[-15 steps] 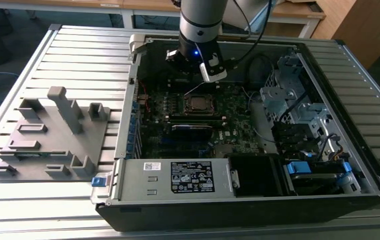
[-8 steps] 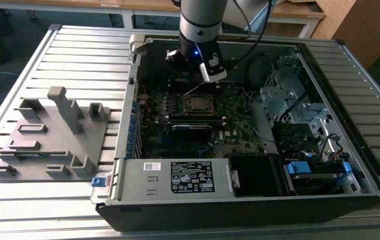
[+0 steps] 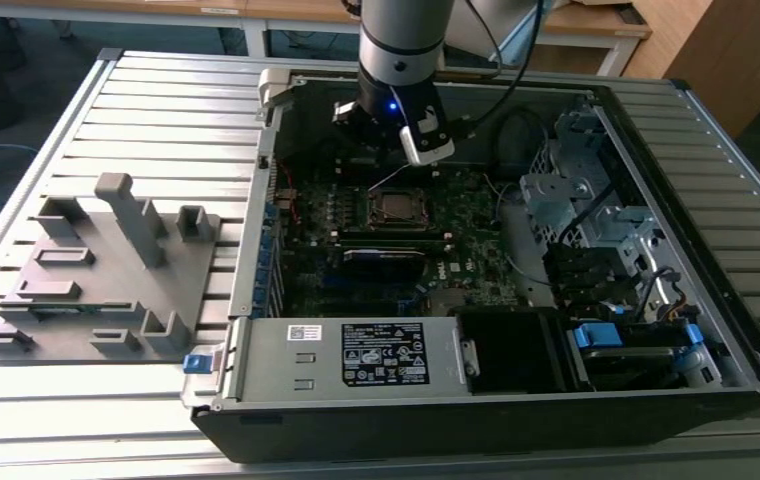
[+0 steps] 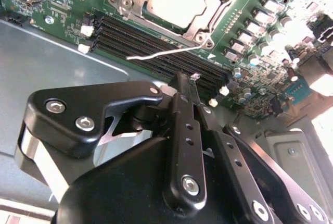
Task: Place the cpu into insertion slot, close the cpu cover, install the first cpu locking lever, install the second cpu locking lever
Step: 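Install the first cpu locking lever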
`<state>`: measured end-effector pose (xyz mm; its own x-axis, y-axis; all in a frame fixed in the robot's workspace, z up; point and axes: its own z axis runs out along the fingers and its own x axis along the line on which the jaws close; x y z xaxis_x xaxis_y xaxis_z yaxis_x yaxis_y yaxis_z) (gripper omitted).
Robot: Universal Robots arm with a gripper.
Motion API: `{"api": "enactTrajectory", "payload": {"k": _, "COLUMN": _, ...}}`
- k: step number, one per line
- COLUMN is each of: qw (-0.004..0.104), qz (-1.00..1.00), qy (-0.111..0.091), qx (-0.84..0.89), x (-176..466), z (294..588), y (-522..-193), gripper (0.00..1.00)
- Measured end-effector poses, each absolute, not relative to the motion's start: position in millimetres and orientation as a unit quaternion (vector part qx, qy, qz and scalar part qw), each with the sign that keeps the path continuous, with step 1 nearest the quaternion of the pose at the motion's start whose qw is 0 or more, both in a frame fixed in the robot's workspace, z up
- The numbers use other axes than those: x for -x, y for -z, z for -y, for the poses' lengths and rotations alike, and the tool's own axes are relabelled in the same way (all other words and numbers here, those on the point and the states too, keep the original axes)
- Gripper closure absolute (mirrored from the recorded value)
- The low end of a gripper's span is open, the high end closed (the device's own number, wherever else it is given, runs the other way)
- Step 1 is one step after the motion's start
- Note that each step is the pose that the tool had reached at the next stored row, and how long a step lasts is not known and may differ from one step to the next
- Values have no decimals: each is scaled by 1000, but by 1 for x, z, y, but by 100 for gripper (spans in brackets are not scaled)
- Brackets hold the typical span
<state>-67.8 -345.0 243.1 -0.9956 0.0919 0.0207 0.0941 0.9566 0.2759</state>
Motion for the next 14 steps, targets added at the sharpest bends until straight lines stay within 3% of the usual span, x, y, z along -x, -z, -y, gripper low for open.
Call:
{"api": "enactTrajectory", "payload": {"k": 10, "qw": -11, "qz": 989, "qy": 135, "qx": 54, "x": 68, "z": 344, "y": -236, "gripper": 90}}
{"api": "enactTrajectory", "payload": {"k": 14, "qw": -11, "qz": 989, "qy": 135, "qx": 55, "x": 68, "z": 344, "y": -236, "gripper": 90}}
